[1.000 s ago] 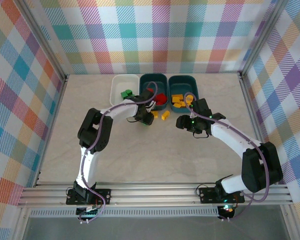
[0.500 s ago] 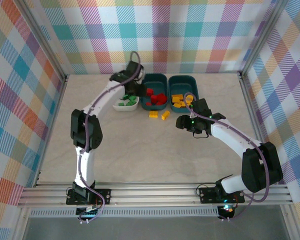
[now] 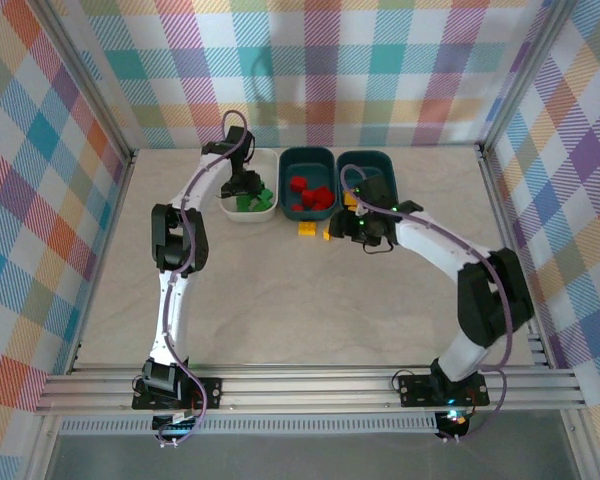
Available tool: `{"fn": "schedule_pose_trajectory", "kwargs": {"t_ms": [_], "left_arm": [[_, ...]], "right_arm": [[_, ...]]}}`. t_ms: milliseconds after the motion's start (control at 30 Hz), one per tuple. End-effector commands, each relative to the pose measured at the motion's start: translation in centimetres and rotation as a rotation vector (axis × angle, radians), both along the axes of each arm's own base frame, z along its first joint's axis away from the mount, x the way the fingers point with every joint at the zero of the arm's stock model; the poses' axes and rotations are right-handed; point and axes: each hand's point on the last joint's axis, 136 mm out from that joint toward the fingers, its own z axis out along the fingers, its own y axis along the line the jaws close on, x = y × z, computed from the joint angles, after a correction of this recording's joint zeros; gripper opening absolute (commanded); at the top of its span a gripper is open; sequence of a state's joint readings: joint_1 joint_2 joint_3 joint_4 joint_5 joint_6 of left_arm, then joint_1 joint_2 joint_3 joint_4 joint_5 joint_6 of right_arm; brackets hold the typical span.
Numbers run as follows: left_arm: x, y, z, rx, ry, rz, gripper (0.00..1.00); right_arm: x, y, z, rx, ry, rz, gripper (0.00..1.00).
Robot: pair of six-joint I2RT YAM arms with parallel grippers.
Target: Sort the legos into containers by color
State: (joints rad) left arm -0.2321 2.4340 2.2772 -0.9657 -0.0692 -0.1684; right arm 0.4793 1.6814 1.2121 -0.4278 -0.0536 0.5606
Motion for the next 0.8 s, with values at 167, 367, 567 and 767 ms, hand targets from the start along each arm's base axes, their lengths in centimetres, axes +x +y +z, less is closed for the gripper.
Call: {"fn": "schedule_pose_trajectory", "kwargs": {"t_ms": [167, 367, 567, 767], "left_arm": [[-1.0, -0.2, 9.6, -0.072, -0.160, 0.003, 0.83], [-7.6, -1.0, 12.4, -0.292, -0.239, 0.102, 0.85], [-15.0, -1.1, 9.6, -0.372, -0.205, 0.128, 0.86], [-19.4, -0.6, 8.3, -0.400, -0.189, 0.154, 0.86]], "right_arm": [[3.7, 1.9, -3.0, -0.050, 0.066, -0.125, 0.70], [5.2, 2.5, -5.5, -0.084, 0.103, -0.178, 0.68], [6.2, 3.0, -7.3, -0.131, 0.117, -0.206, 0.62], [5.9, 3.1, -8.5, -0.172, 0.108, -0.217, 0.50]]}}
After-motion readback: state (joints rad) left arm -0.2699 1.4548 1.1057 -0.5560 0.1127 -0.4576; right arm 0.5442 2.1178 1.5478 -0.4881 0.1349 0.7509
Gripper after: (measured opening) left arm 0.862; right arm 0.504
